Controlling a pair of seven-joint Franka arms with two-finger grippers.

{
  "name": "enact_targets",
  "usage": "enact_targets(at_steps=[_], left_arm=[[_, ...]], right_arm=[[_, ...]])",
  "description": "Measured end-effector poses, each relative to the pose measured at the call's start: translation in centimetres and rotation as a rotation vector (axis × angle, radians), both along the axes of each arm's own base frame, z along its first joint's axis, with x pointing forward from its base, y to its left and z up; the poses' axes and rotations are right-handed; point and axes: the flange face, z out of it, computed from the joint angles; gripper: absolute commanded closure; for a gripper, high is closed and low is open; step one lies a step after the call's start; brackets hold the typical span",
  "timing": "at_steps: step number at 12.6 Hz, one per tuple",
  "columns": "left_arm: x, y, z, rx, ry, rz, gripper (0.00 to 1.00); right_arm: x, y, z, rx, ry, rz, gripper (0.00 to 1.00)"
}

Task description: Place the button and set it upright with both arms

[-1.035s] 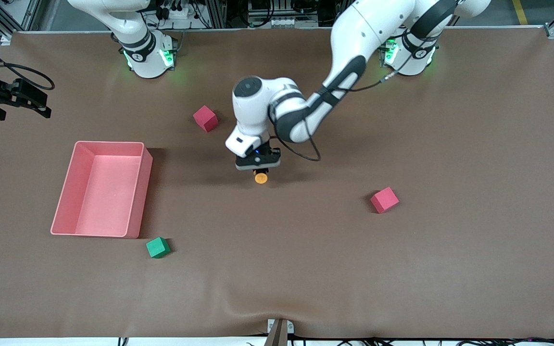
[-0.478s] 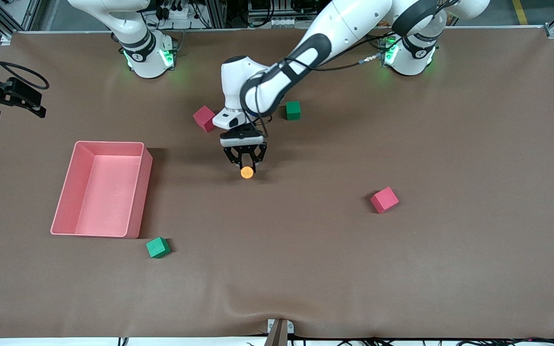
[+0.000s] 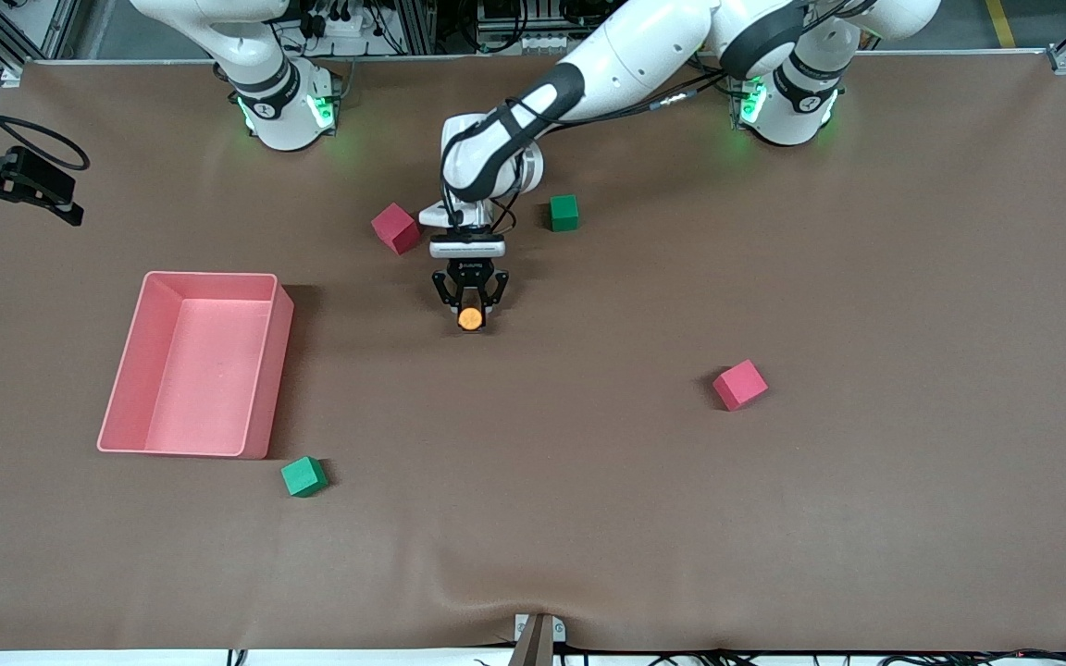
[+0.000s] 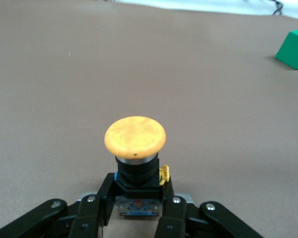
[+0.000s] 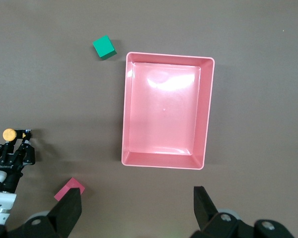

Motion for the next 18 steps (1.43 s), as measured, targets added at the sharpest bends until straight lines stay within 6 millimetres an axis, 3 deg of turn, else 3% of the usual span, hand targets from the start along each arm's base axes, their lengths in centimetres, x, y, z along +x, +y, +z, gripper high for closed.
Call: enact_targets(at_steps=[2, 3, 4, 8, 10, 12, 15, 17, 18], left_arm=[[-0.8, -0.2, -0.4, 0.022, -0.034, -0.017, 0.94], [-1.0, -0.2, -0.5, 0.03, -0.045, -0.023, 0.12], [-1.3, -0.2, -0.8, 0.037, -0.049, -0.024, 0.0], [-2.1, -0.3, -0.9, 0.036, -0.022, 0.028, 0.0], [-3.1, -1.2, 1.1, 0.029, 0.076, 0.117, 0.0], [-4.1, -2.3, 6.8, 0.092, 0.237, 0.197, 0.0], [-3.1, -1.9, 19.2, 0.109, 0.408, 0.229, 0.0], [0.9, 0.7, 27.4, 0.061, 0.513, 0.229, 0.0], [4.2, 3.6, 31.6, 0.045, 0.575, 0.237, 0.0]], right_arm=[[0.0, 0.0, 0.0, 0.0, 0.0, 0.0, 0.0], [0.0, 0.0, 0.0, 0.0, 0.0, 0.0, 0.0], [0.0, 0.0, 0.1, 0.0, -0.002, 0.0, 0.0], [0.0, -0.6, 0.9, 0.0, -0.02, -0.011, 0.0], [-0.1, -0.7, 0.9, 0.0, -0.019, -0.013, 0.0], [-0.1, -0.8, 0.9, 0.0, -0.019, -0.014, 0.0], [-0.1, -0.7, 0.9, 0.0, -0.018, -0.013, 0.0], [-0.1, -0.7, 0.9, 0.0, -0.018, -0.013, 0.0], [-0.1, -0.7, 0.9, 0.0, -0.017, -0.013, 0.0]])
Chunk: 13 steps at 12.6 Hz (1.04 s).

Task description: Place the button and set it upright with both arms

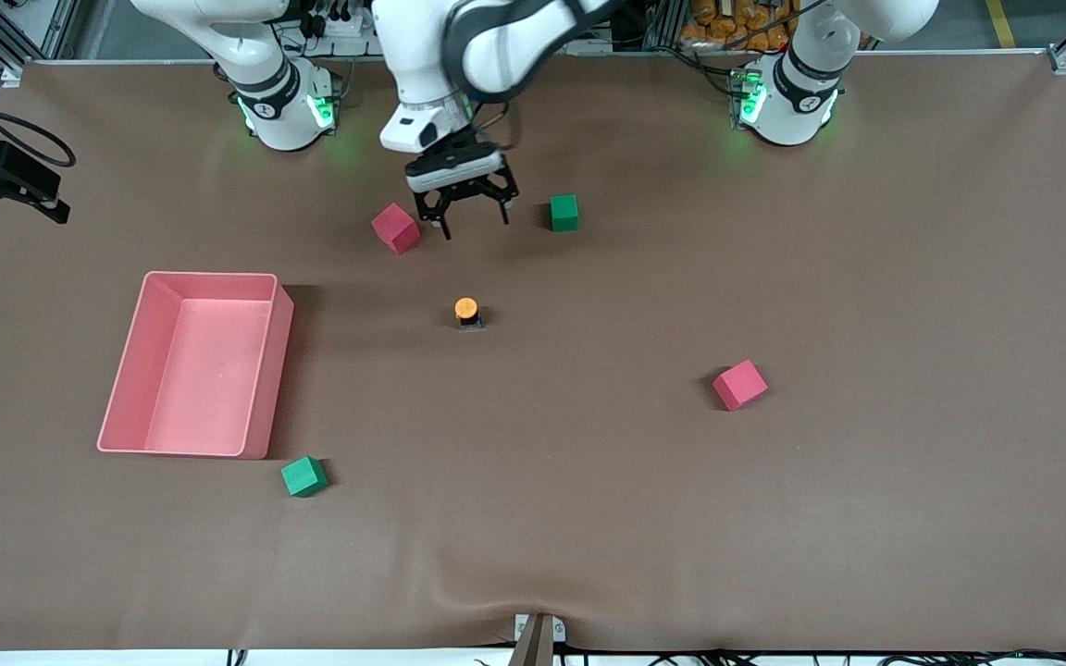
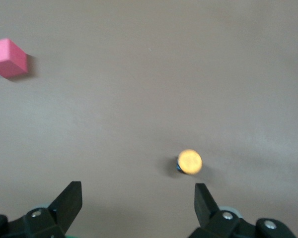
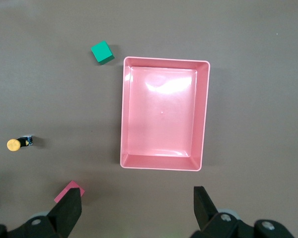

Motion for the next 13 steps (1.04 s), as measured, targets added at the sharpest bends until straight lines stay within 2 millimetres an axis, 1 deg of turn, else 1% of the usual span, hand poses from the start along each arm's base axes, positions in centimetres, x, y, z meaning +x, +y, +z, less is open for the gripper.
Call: enact_targets(at_steps=[1, 2, 3, 4, 5, 6, 7, 9, 10, 11, 12, 13], left_arm=[[3.8, 3.9, 4.2, -0.012, 0.061, -0.007, 0.0], [7.7, 8.8, 8.2, -0.032, 0.117, -0.028, 0.0], [11.1, 13.9, 11.7, -0.051, 0.156, -0.05, 0.0], [13.9, 19.2, 14.3, -0.067, 0.192, -0.053, 0.0], [15.9, 23.9, 15.8, -0.073, 0.224, -0.039, 0.0], [17.4, 28.2, 16.7, -0.058, 0.253, -0.029, 0.0], [18.9, 32.0, 17.2, -0.045, 0.276, -0.042, 0.0], [21.6, 39.1, 17.8, -0.028, 0.295, -0.103, 0.0], [22.6, 42.3, 18.1, -0.02, 0.301, -0.139, 0.0], [23.1, 44.9, 18.5, -0.011, 0.303, -0.181, 0.0], [23.4, 47.0, 19.1, -0.003, 0.303, -0.216, 0.0], [23.5, 48.4, 19.6, 0.001, 0.3, -0.239, 0.0]], right_arm=[[0.0, 0.0, 0.0, 0.0, 0.001, 0.0, 0.0], [0.0, 0.0, 0.0, 0.0, 0.001, 0.0, 0.0], [0.0, 0.0, 0.0, 0.0, 0.001, 0.0, 0.0], [0.0, 0.0, 0.0, 0.0, 0.002, 0.0, 0.0], [0.1, 0.0, 0.0, 0.0, 0.002, 0.0, 0.0], [0.1, 0.0, 0.0, 0.0, 0.002, 0.0, 0.0], [0.1, 0.0, 0.0, 0.0, 0.002, 0.0, 0.0], [0.1, 0.0, 0.0, 0.0, 0.002, 0.0, 0.0], [0.1, 0.0, 0.0, 0.0, 0.002, 0.0, 0.0], [0.1, 0.0, 0.0, 0.0, 0.002, 0.0, 0.0], [0.0, 0.0, 0.0, 0.0, 0.002, 0.0, 0.0], [0.0, 0.0, 0.0, 0.0, 0.002, 0.0, 0.0]])
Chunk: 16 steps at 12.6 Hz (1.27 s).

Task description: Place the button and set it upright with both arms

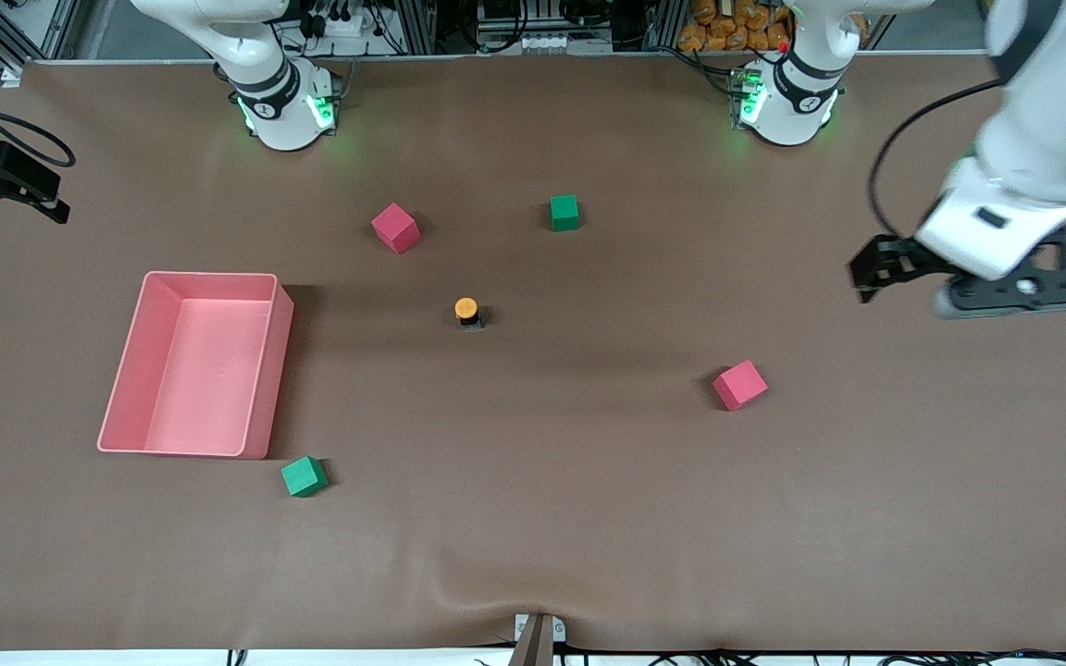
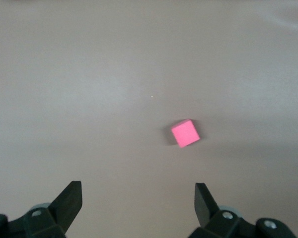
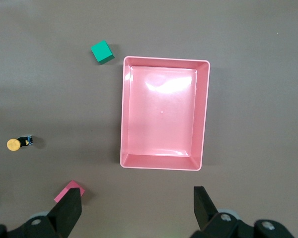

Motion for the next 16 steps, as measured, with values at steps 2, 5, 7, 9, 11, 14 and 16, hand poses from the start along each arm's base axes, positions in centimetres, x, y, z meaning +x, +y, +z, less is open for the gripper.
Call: enact_targets(at_steps=[2, 5, 7, 9, 11, 14, 16], left_arm=[[-0.2, 1.5, 0.9, -0.015, -0.001, -0.031, 0.0], [-0.6, 2.2, 1.5, -0.016, -0.004, -0.053, 0.0], [-1.1, 2.4, 2.2, -0.013, -0.008, -0.052, 0.0], [-1.7, 3.8, 2.9, -0.02, 0.002, -0.08, 0.0], [-2.0, 7.6, 3.0, -0.083, 0.021, -0.109, 0.0], [-2.9, 10.0, 2.6, -0.108, 0.057, -0.112, 0.0], [-3.4, 8.7, 2.6, -0.108, 0.07, -0.133, 0.0]], right_arm=[[0.0, 0.0, 0.0, 0.0, 0.0, 0.0, 0.0], [0.0, 0.0, 0.0, 0.0, 0.0, 0.0, 0.0], [0.0, 0.0, 0.0, 0.0, 0.0, 0.0, 0.0], [0.0, 0.0, 0.0, 0.0, 0.0, 0.0, 0.0], [0.0, 0.0, 0.0, 0.0, 0.0, 0.0, 0.0], [0.0, 0.0, 0.0, 0.0, 0.0, 0.0, 0.0], [0.0, 0.0, 0.0, 0.0, 0.0, -0.001, 0.0]])
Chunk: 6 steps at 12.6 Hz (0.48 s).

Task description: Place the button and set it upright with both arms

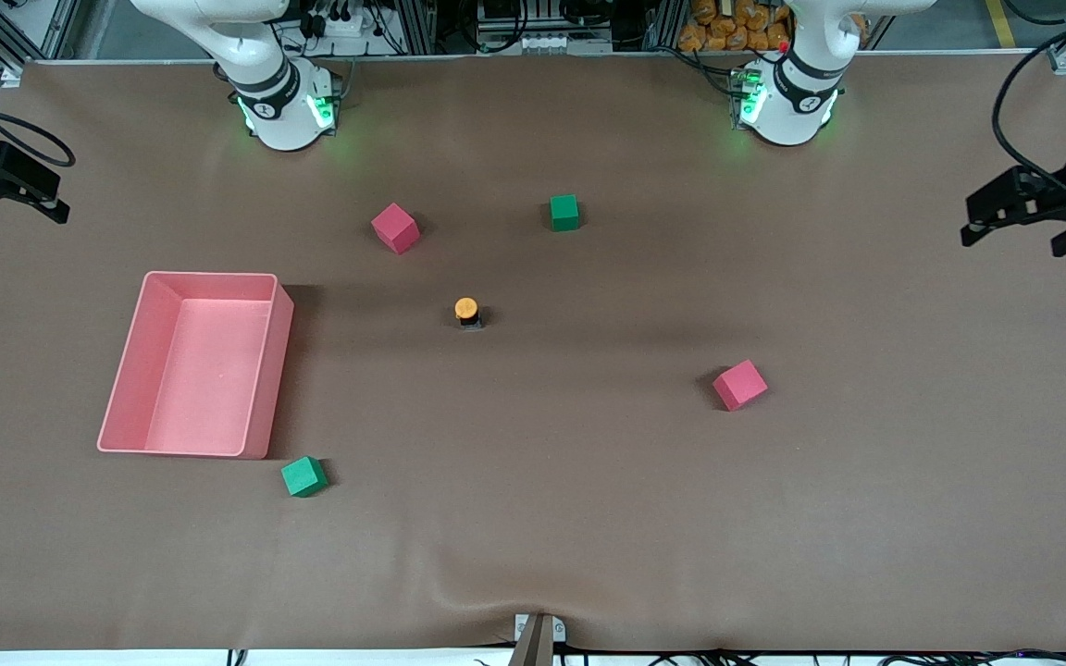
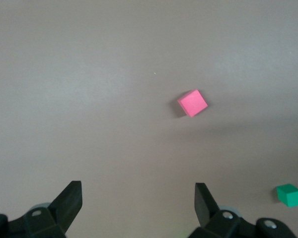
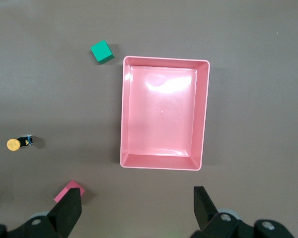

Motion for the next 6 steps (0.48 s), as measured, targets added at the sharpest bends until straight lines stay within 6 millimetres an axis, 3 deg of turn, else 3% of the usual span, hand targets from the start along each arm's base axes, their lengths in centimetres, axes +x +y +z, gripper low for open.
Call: enact_targets(at_steps=[4, 6], left_arm=[[-2.8, -2.8, 1.2, 0.04, -0.013, -0.034, 0.0], [-4.2, -2.6, 2.2, 0.048, -0.022, -0.031, 0.0]], right_arm=[[0.0, 0.0, 0.0, 0.0, 0.0, -0.001, 0.0], [0.0, 0.0, 0.0, 0.0, 0.0, -0.001, 0.0]])
